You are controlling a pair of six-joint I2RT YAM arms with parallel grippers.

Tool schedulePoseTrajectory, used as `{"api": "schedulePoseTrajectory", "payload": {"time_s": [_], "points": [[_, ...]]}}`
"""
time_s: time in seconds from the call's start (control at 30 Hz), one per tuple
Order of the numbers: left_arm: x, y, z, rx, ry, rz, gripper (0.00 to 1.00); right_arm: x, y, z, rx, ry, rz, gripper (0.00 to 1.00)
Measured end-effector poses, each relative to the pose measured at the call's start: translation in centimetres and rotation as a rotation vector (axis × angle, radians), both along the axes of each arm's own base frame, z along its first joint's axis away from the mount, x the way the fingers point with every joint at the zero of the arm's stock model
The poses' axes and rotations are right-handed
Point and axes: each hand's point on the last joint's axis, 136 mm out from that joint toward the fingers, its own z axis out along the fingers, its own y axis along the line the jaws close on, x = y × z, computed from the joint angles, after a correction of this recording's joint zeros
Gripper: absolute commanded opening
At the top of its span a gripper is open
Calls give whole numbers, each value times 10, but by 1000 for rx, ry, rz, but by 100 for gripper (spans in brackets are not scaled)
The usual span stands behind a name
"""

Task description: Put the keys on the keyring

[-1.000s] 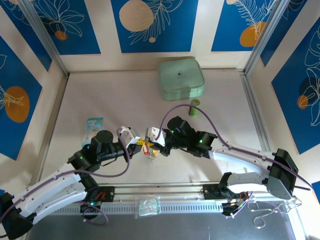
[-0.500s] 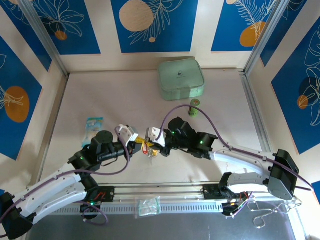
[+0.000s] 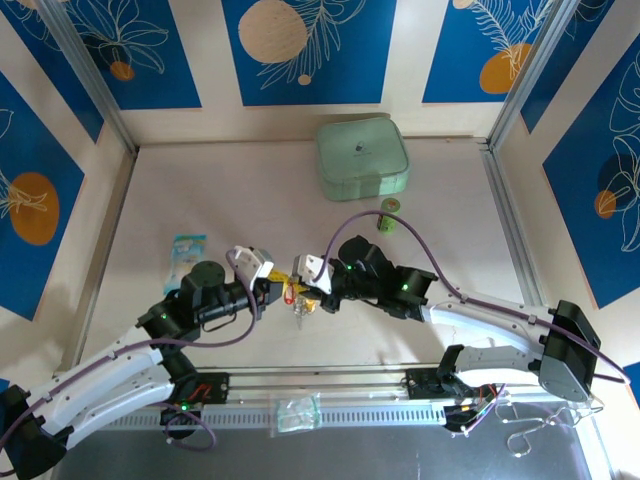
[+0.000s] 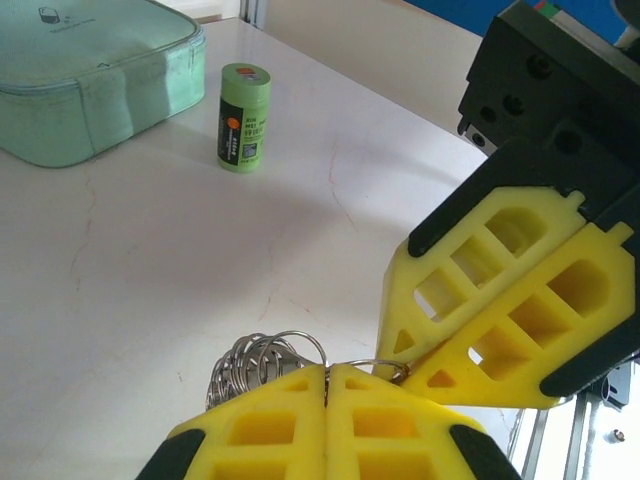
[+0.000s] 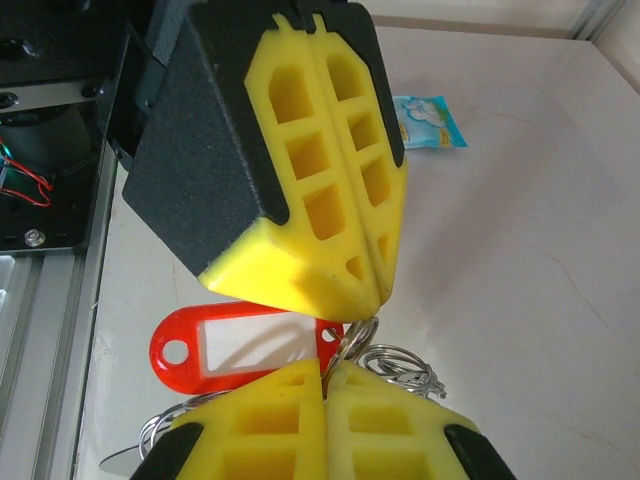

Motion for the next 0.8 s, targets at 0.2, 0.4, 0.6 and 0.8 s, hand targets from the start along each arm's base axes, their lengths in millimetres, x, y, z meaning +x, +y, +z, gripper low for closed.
{"api": "schedulePoseTrajectory", "payload": {"time_s": [0.2,0.4,0.6,0.8], "points": [[4,3,0,-7,11,25,0,-4,0,-2,-5,-3,6,0],[14,9,-5,0,26,75,0,-13,3,-1,2,0,34,0],[15,8,-7,-4,43,78,0,-13,3,1,9,-3,37,0],[15,7,-8,-5,48,76,0,-4,-4,-4,12,12,-8,23]]}}
